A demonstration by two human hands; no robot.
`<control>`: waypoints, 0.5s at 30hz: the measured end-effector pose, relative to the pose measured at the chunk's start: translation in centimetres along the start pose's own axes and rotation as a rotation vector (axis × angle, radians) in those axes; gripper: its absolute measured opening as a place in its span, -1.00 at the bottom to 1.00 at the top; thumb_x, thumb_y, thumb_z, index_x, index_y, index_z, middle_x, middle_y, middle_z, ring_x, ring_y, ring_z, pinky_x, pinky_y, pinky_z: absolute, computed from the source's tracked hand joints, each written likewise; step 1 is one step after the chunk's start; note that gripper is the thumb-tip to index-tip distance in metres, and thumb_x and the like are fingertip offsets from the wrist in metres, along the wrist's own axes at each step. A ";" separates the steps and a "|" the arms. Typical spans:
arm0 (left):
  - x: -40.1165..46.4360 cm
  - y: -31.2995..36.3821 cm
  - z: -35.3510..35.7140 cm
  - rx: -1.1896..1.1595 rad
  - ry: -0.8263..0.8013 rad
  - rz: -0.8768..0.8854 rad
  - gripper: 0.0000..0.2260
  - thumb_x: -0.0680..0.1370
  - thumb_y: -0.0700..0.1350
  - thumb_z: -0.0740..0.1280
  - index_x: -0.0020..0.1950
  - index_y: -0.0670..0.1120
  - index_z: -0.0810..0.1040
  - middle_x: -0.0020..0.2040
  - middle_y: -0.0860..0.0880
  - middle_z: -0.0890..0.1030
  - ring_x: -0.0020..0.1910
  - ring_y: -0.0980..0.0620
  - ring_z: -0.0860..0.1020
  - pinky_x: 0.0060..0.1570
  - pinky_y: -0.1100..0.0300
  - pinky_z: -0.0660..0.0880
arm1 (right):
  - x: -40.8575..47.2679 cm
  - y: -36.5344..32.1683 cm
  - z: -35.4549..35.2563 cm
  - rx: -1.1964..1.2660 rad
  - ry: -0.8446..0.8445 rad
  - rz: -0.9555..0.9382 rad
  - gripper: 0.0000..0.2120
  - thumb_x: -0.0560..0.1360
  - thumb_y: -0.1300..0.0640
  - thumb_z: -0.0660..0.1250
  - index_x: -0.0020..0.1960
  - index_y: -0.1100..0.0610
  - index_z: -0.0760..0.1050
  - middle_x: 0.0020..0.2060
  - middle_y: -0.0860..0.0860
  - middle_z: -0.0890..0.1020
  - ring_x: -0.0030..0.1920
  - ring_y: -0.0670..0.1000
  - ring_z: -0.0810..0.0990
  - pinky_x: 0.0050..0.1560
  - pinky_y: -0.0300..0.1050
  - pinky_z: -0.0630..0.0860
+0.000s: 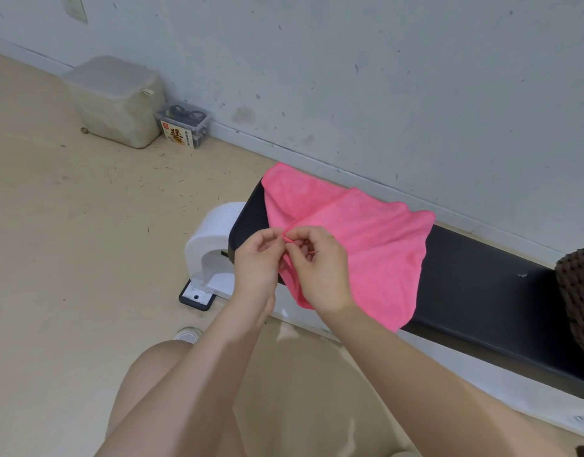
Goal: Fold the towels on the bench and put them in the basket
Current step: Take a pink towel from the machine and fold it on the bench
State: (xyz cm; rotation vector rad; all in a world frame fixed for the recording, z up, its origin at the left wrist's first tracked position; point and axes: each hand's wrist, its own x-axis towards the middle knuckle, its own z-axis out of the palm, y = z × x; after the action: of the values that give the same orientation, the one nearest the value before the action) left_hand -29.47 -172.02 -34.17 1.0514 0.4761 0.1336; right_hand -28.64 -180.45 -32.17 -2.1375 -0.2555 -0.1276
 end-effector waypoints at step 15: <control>-0.5 0.3 0.8 -0.060 -0.077 -0.067 -0.81 0.60 -0.22 0.20 -0.10 -0.20 0.60 -0.19 -0.14 0.66 -0.23 0.05 0.66 -0.15 0.29 0.60 | 0.4 0.8 -1.0 -0.080 0.033 -0.043 -0.86 0.48 0.31 0.33 -0.05 0.19 0.65 -0.19 -0.01 0.52 -0.23 -0.25 0.49 -0.14 -0.53 0.36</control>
State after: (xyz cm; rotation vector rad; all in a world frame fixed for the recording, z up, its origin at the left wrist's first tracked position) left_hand -29.54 -172.67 -33.48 0.9772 0.4348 0.0481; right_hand -28.09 -181.71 -32.22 -2.2076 -0.2813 -0.2014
